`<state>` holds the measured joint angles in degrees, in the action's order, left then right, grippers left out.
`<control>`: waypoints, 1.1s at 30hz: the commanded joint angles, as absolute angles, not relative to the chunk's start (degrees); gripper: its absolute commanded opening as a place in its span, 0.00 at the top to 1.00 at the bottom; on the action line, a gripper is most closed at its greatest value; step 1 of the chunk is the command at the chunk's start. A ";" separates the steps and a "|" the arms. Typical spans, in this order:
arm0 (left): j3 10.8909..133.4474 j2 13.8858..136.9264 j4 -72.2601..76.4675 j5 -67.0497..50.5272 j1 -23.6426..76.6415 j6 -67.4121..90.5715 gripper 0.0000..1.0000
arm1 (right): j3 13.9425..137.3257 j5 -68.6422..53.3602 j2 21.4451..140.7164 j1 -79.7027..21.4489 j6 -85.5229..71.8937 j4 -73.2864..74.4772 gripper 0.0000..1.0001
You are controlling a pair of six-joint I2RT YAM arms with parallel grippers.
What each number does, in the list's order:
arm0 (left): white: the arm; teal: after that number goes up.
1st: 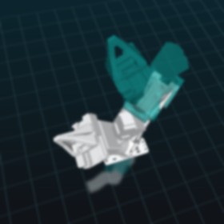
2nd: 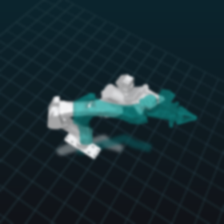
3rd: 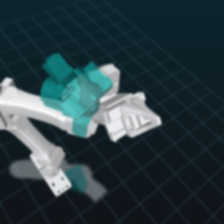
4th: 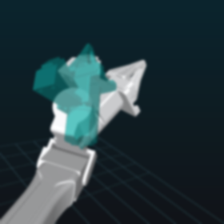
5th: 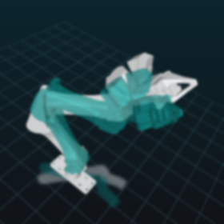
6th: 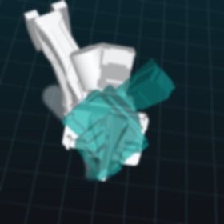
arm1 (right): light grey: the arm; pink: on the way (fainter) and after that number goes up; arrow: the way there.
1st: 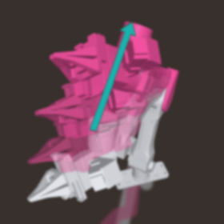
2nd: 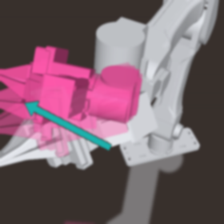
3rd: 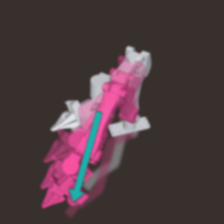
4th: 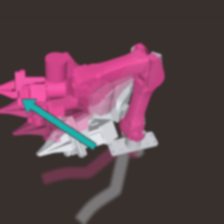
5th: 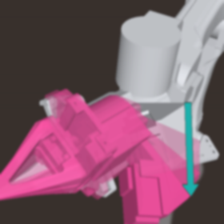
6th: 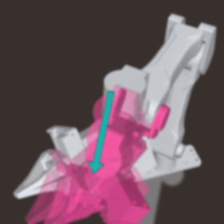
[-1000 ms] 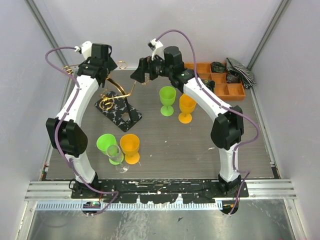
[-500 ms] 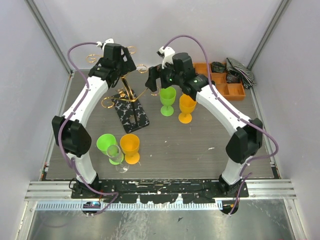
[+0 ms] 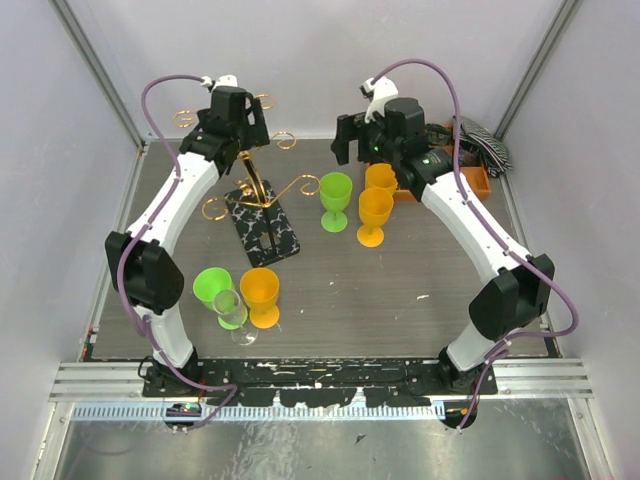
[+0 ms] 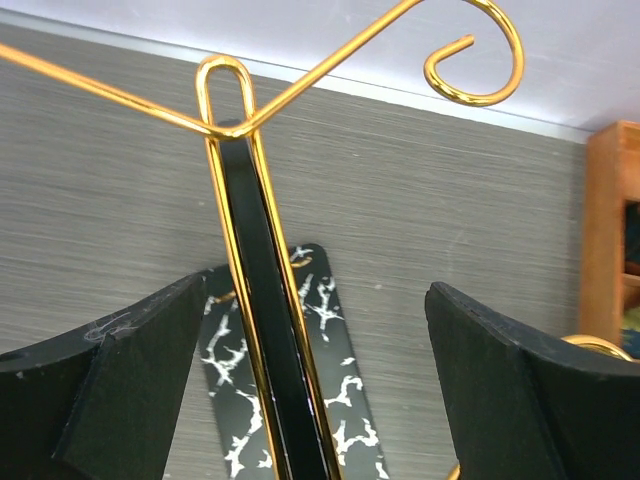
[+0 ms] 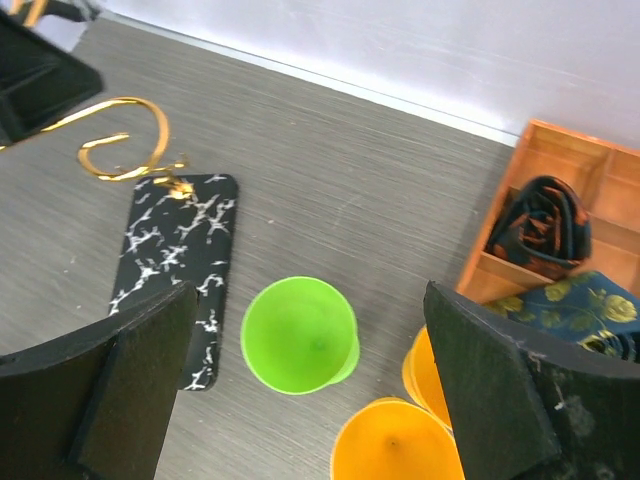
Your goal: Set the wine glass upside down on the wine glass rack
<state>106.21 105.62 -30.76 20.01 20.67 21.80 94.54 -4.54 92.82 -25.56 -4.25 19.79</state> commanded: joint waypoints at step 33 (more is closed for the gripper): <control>129.84 106.79 -38.60 15.64 21.80 6.44 0.02 | 98.20 9.07 104.04 -14.07 -6.30 34.69 0.36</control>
<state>128.55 106.56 -40.62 18.92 21.69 6.26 96.95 7.79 103.68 -14.13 -6.66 34.46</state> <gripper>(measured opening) 0.979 0.698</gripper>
